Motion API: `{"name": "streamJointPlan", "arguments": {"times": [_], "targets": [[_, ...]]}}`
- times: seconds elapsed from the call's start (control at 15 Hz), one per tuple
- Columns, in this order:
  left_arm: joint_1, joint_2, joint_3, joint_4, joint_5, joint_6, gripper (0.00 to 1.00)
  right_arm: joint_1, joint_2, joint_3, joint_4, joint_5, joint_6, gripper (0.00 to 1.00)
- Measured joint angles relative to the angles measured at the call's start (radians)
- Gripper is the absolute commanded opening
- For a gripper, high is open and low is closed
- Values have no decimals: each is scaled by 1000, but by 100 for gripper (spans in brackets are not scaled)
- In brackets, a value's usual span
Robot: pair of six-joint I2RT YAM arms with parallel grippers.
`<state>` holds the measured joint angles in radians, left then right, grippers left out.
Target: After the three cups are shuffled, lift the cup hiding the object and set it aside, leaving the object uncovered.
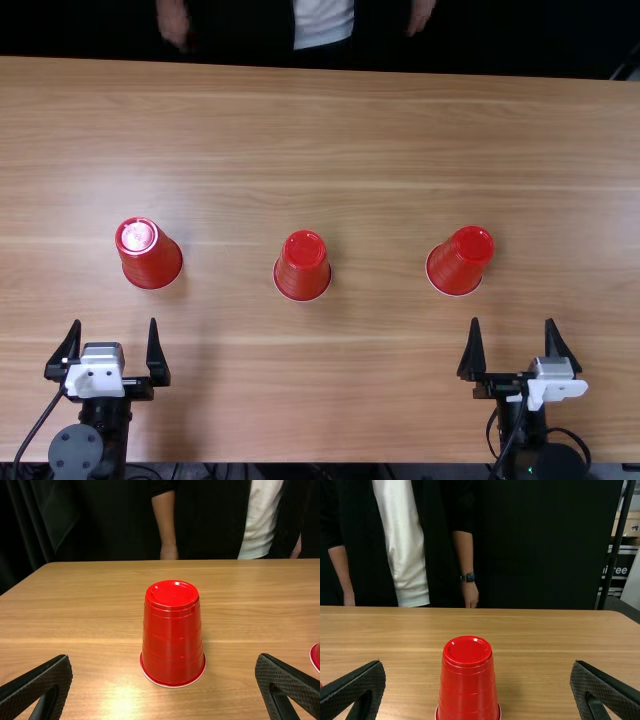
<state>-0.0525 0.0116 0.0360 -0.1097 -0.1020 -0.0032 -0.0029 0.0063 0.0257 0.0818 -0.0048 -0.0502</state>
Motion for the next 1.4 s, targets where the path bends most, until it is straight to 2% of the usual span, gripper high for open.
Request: {"name": "streamJointPlan", "arguments": {"times": [0.07, 0.2, 0.33, 0.47, 0.67, 0.87, 1.13, 1.2, 1.4], "targets": [[0, 0, 0, 0, 0, 8, 100, 0, 0, 8, 0, 3, 0, 100], [0, 0, 42, -43, 0, 77, 100, 0, 0, 67, -17, 6, -2, 100], [0, 40, 171, -50, -4, 123, 100, -6, 1, 168, -46, 6, -3, 100], [0, 178, 352, -106, -12, 142, 100, -6, 44, 268, -114, 6, -3, 100], [0, 370, 608, -292, -22, 156, 100, -6, 190, 460, -264, 6, -4, 100], [0, 511, 829, -517, -25, 157, 100, -6, 353, 685, -460, 6, -4, 100], [18, 721, 1120, -824, -22, 154, 100, -6, 516, 875, -647, 6, -4, 100], [39, 758, 1165, -867, -23, 142, 100, -6, 556, 909, -678, 6, -5, 100], [73, 860, 1294, -1036, -24, 49, 100, -6, 675, 1015, -832, 6, -4, 100]]}}
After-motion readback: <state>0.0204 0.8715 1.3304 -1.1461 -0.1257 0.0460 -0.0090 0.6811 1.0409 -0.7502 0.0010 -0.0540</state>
